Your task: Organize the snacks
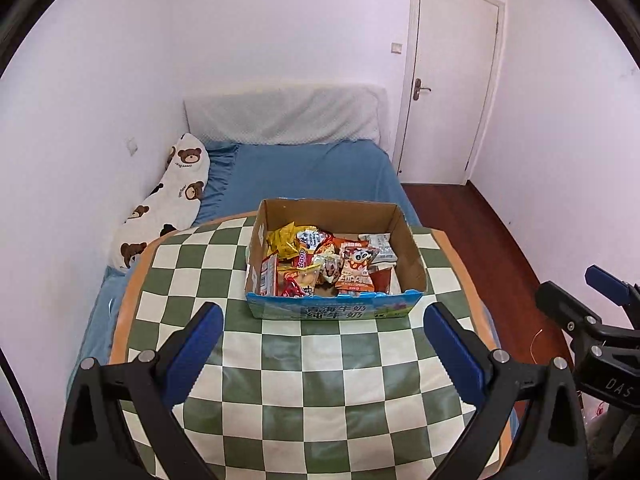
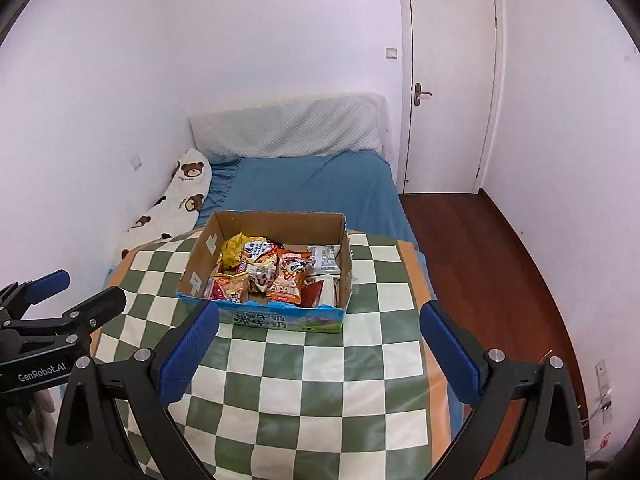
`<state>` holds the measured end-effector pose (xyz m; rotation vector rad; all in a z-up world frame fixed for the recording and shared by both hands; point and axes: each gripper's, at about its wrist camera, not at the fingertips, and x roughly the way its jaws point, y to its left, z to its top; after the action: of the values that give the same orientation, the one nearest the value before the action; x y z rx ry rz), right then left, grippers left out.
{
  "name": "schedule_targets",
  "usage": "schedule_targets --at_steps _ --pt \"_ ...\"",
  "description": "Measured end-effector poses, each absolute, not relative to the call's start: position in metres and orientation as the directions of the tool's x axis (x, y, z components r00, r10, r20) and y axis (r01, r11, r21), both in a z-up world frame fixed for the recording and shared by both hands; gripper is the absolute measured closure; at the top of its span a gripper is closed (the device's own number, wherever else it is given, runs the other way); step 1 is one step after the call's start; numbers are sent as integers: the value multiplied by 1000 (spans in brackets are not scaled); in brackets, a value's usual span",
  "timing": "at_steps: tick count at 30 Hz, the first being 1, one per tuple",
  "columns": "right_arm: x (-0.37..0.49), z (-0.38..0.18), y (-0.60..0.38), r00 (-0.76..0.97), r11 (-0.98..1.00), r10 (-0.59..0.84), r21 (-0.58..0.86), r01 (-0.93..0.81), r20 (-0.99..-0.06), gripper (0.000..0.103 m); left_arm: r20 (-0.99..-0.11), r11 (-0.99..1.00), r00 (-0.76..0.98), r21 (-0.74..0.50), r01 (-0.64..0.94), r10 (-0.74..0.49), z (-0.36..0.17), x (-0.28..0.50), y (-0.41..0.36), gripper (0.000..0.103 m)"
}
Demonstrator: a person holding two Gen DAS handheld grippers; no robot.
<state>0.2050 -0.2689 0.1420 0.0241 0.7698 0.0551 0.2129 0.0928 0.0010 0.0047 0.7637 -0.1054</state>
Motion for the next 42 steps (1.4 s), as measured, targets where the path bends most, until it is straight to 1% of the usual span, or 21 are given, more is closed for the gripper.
schedule_targets --at_steps 4,8,12,17,26,35,42 --pt "198 145 -269 723 999 55 39 -38 -689 0 -673 996 736 -16 89 -76 4 209 91 0" --pt "200 145 -268 729 999 51 34 -38 -683 0 -678 996 730 -29 82 -80 -3 217 91 0" --pt "214 136 -267 729 999 40 24 -32 -683 0 -688 998 725 -7 57 -46 -15 233 91 0" --pt "240 119 -265 715 1000 30 13 -29 -698 0 -698 999 716 20 33 -10 -33 258 90 0" --pt "299 77 -255 686 1000 18 6 -20 -727 0 -732 999 681 34 13 16 -64 300 85 0" --pt "339 36 -254 648 1000 -28 -29 10 -761 0 -776 999 631 31 19 12 -93 333 79 0" --pt "347 20 -255 630 999 -41 -39 17 -776 0 -794 1000 608 18 21 1 -108 342 79 0"
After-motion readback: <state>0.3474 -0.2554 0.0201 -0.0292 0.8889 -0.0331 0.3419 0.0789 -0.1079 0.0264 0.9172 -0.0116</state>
